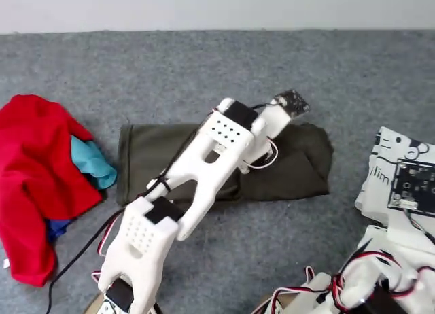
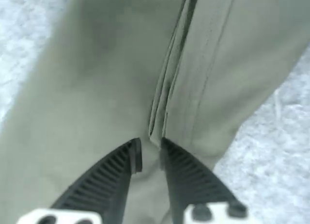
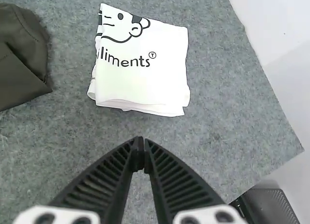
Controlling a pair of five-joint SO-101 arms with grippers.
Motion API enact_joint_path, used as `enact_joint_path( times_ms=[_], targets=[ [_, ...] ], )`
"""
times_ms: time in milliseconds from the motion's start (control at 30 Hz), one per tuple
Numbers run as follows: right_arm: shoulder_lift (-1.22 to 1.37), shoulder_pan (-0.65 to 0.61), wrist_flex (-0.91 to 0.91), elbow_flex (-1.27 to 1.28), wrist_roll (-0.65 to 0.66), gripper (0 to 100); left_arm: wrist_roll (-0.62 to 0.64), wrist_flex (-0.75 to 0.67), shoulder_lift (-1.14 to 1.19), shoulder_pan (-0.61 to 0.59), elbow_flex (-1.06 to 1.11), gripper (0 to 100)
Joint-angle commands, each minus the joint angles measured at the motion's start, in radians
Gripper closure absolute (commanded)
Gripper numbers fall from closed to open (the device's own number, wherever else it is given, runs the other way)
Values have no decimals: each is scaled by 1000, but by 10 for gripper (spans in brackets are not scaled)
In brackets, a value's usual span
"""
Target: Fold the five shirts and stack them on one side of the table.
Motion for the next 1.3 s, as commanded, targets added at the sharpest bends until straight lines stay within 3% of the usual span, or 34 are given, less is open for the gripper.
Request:
enact_joint_path(
  times_ms=[0, 200, 500, 833, 1033, 1133, 1267],
  targets=[
    [1, 8, 41, 3, 11, 984, 54, 66, -127, -26, -35, 841],
    [2, 8, 41, 3, 11, 984, 101, 169, -203, -169, -31, 807],
    [7, 4, 41, 3, 11, 984, 84, 180, -278, -563, 61, 805],
    [7, 4, 41, 3, 9, 984, -32, -144, -157, -959, 395, 808],
    [1, 4, 41, 3, 9, 984, -130, -166, -100, -1209, 384, 809],
    [1, 4, 41, 3, 9, 984, -149, -155, -101, -1266, 340, 809],
    [1, 4, 41, 3, 9, 984, -149, -41, -101, -1229, 259, 809]
  ],
)
